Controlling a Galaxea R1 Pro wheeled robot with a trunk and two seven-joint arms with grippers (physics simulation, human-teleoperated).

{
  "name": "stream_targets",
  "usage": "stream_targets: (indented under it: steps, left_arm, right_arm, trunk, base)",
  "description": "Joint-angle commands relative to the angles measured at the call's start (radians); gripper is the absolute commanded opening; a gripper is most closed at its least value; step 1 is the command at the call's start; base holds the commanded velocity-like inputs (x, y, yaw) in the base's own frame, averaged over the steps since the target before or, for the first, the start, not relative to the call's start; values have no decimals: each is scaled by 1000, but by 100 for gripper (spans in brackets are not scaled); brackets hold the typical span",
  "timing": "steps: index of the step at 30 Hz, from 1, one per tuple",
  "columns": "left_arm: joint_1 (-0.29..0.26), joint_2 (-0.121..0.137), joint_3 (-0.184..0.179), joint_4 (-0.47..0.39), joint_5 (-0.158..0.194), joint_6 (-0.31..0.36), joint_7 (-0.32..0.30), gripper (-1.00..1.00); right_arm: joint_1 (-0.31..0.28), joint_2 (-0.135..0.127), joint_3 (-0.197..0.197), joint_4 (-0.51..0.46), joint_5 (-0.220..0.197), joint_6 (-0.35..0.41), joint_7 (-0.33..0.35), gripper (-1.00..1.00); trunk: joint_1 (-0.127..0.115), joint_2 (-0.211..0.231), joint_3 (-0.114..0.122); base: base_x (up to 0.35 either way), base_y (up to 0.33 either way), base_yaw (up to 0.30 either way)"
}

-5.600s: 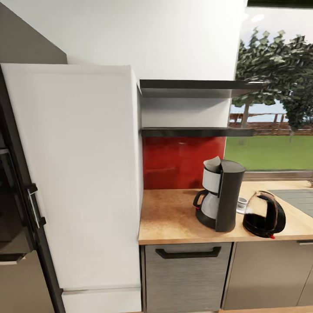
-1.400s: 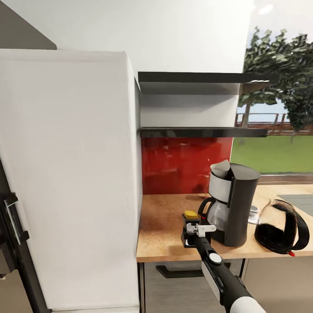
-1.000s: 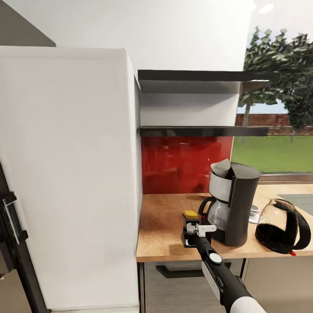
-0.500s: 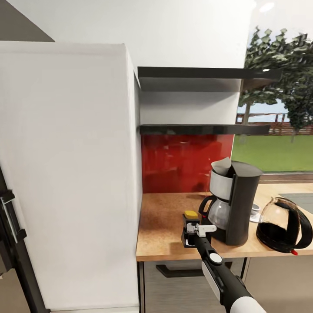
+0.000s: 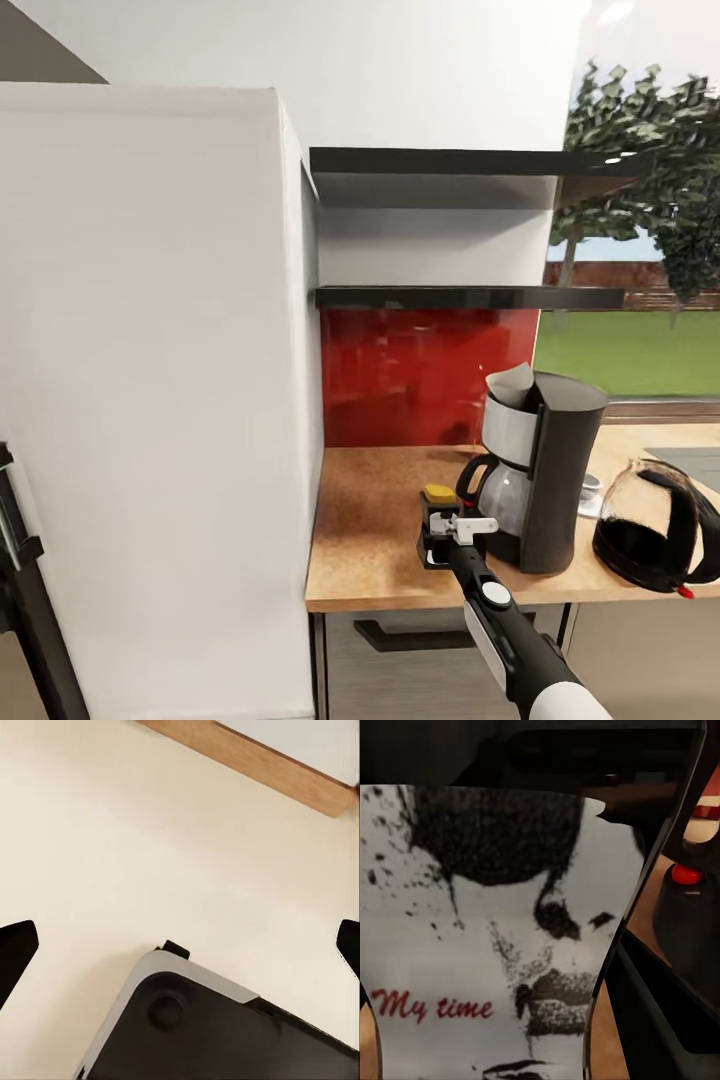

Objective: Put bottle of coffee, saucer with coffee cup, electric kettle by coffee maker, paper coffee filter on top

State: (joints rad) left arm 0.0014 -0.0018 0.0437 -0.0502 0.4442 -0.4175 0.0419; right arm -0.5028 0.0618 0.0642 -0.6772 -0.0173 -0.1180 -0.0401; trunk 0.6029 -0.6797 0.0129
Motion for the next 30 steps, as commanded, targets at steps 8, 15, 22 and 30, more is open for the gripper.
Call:
stream_targets:
  steps: [8, 15, 22, 30]
  left_arm:
    - [0, -3, 2, 0, -7, -7, 4, 100]
    - [0, -3, 2, 0, -7, -7, 4, 100]
    - [0, -4, 2, 0, -7, -5, 4, 100]
    - [0, -4, 1, 0, -7, -3, 4, 100]
  right_arm:
    - [0, 0, 3, 1, -3, -3, -6, -100]
    - [0, 0, 3, 1, -3, -3, -6, -100]
    - [0, 0, 3, 1, -3, -3, -6, -100]
    - [0, 0, 3, 1, 0, -3, -6, -100]
  trunk:
    - [0, 0, 0]
    - [27, -49, -22]
    - [54, -98, -44]
    - [85, -154, -69]
  base:
    - [28, -18, 0]
    - [1, 0, 0]
    - [0, 0, 0]
    - [0, 0, 0]
